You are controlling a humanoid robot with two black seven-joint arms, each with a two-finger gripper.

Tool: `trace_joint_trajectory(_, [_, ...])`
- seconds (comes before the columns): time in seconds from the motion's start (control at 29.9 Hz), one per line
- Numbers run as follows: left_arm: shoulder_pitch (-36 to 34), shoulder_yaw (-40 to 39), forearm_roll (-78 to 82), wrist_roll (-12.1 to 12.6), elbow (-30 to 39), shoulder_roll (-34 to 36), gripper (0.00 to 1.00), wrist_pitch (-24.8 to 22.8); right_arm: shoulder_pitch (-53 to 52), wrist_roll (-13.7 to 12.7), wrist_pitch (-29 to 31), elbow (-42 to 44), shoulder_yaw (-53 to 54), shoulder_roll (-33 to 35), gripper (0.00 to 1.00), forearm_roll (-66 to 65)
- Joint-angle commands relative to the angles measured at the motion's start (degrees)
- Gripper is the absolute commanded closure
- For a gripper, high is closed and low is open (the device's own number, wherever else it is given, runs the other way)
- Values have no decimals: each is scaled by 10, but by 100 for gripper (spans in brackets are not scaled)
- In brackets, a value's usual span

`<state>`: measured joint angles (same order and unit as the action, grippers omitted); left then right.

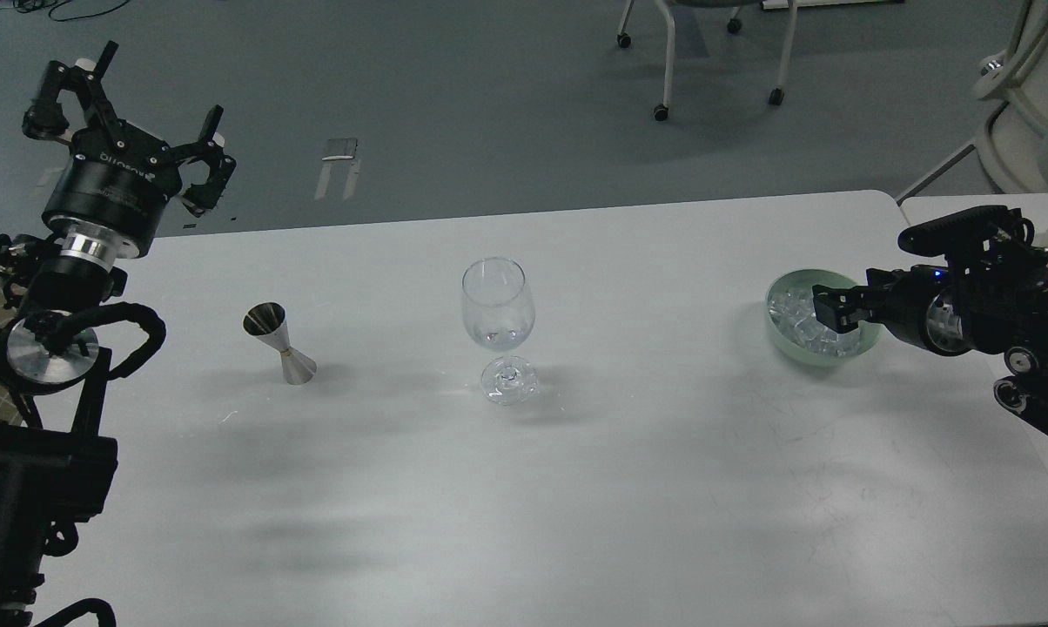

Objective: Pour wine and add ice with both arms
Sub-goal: 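Reach the right gripper into the green bowl and grasp ice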

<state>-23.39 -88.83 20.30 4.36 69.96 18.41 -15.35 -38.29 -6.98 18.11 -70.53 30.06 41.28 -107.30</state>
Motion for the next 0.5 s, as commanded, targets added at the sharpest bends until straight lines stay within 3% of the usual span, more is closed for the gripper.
trace_joint_trajectory(0.0, [2,1,0,0,-1,0,2,0,4,0,1,8,0,-5,33,0])
trace_joint_trajectory(0.23, [4,1,0,0,-1,2,2,-2,10,0,1,22,0,-18,34,-1])
trace_joint_trajectory(0.37, [6,1,0,0,-2,2,2,-2,10,0,2,24,0,-21,45,-1])
trace_joint_trajectory(0.47, [6,1,0,0,-11,0,2,-2,10,0,2,30,0,-22,46,-7])
